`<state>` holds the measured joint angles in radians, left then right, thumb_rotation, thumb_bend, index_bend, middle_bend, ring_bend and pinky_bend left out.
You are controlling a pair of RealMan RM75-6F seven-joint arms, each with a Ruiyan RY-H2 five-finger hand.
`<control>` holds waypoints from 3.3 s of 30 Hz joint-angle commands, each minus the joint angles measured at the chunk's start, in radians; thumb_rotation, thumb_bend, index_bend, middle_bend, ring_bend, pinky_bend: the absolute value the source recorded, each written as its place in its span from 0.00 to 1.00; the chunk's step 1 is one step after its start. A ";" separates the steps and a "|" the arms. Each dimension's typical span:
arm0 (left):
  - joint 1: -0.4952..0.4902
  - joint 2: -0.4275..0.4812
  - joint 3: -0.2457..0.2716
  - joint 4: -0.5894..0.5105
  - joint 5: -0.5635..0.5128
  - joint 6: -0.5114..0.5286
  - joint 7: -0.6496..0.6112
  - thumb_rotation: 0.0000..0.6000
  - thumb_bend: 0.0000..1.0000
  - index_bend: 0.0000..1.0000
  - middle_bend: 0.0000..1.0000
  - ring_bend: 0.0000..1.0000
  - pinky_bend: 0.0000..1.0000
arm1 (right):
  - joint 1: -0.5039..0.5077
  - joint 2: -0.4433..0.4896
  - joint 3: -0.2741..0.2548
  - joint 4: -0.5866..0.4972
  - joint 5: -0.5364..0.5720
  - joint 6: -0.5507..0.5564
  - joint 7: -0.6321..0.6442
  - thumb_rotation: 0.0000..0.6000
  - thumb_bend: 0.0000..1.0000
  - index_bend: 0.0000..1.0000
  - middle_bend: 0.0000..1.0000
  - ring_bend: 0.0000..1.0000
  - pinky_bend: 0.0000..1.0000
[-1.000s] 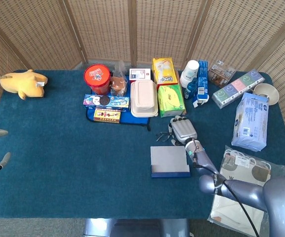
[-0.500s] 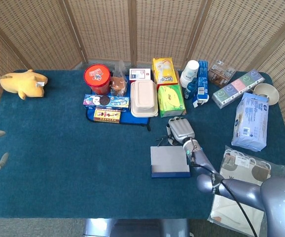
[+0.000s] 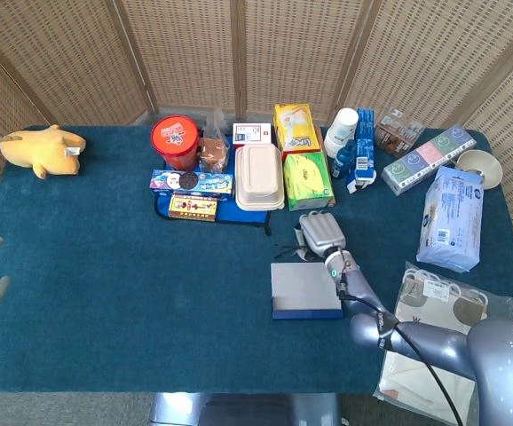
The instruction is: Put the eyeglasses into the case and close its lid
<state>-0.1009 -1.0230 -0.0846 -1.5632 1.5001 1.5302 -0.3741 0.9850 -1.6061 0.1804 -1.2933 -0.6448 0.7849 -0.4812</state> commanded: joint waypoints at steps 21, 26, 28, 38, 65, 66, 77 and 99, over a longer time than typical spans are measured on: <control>-0.008 -0.008 -0.004 0.015 0.013 -0.001 -0.015 1.00 0.31 0.25 0.28 0.21 0.14 | -0.054 0.216 -0.090 -0.345 0.073 0.112 -0.090 1.00 0.28 0.65 0.38 0.28 0.30; -0.006 -0.011 -0.002 0.012 0.016 0.002 -0.012 1.00 0.31 0.25 0.28 0.21 0.14 | -0.086 0.244 -0.127 -0.383 0.022 0.120 -0.075 1.00 0.27 0.65 0.38 0.28 0.30; -0.005 -0.011 -0.001 0.010 0.017 0.004 -0.010 1.00 0.31 0.25 0.28 0.21 0.14 | -0.094 0.249 -0.139 -0.391 0.003 0.118 -0.071 1.00 0.27 0.65 0.38 0.28 0.30; 0.001 -0.009 0.002 0.004 0.022 0.012 -0.006 1.00 0.31 0.25 0.28 0.21 0.14 | -0.113 0.254 -0.161 -0.415 -0.049 0.120 -0.059 1.00 0.26 0.64 0.38 0.28 0.30; 0.005 -0.024 0.002 0.054 0.015 0.009 -0.049 1.00 0.31 0.25 0.28 0.21 0.14 | -0.026 0.162 -0.116 -0.396 0.056 0.121 -0.132 1.00 0.25 0.60 0.37 0.27 0.30; 0.005 -0.024 0.002 0.055 0.015 0.009 -0.050 1.00 0.31 0.25 0.28 0.21 0.14 | -0.026 0.162 -0.116 -0.397 0.058 0.122 -0.133 1.00 0.26 0.56 0.35 0.26 0.30; 0.003 -0.025 0.000 0.054 0.022 0.015 -0.052 1.00 0.31 0.25 0.28 0.21 0.14 | -0.021 0.214 -0.123 -0.466 0.074 0.142 -0.139 1.00 0.31 0.26 0.23 0.19 0.30; 0.000 -0.017 0.000 0.033 0.022 0.011 -0.030 1.00 0.31 0.25 0.28 0.21 0.14 | -0.083 0.204 -0.131 -0.394 -0.038 0.169 -0.048 1.00 0.32 0.26 0.23 0.18 0.30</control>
<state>-0.1009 -1.0404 -0.0848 -1.5303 1.5218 1.5416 -0.4042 0.9076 -1.3940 0.0514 -1.6965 -0.6739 0.9595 -0.5369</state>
